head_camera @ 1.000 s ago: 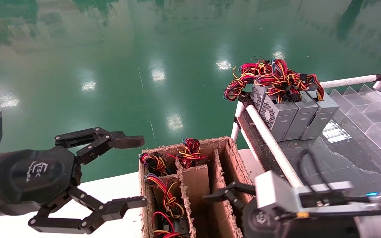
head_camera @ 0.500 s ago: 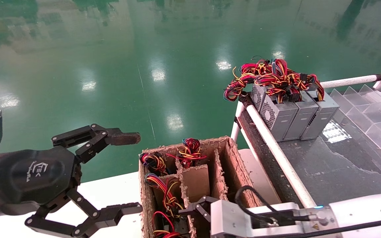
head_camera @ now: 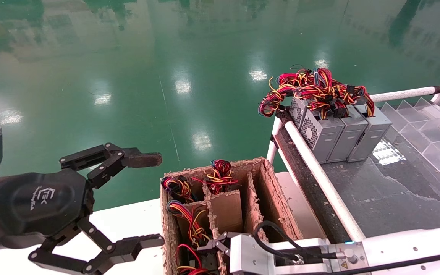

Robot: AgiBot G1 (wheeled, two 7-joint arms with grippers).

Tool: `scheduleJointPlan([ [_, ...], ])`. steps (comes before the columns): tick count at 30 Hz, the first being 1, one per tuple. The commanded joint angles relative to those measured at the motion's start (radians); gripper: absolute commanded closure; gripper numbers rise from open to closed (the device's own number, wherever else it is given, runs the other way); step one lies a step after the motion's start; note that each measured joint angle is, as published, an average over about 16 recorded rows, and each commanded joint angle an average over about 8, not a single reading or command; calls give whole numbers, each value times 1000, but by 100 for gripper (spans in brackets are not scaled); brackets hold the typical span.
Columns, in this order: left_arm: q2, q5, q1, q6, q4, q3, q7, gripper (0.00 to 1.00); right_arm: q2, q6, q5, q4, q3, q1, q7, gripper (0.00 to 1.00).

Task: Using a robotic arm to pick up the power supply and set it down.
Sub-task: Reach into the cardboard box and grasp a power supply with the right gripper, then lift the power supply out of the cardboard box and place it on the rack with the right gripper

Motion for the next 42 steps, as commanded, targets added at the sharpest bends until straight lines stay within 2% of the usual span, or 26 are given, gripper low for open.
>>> scheduleJointPlan([
  [1, 0, 0, 0, 0, 0, 0, 0, 0, -6, 9, -8, -4, -3, -2, 4, 100],
  [24, 0, 0, 0, 0, 0, 0, 0, 0, -31, 15, -14, -49, -11, 0, 3, 100],
  [36, 0, 0, 0, 0, 0, 0, 0, 0, -7, 1, 37, -52, 16, -8, -11, 100],
  [42, 0, 0, 0, 0, 0, 0, 0, 0, 25, 13, 115, -33, 72, -21, -30, 100],
])
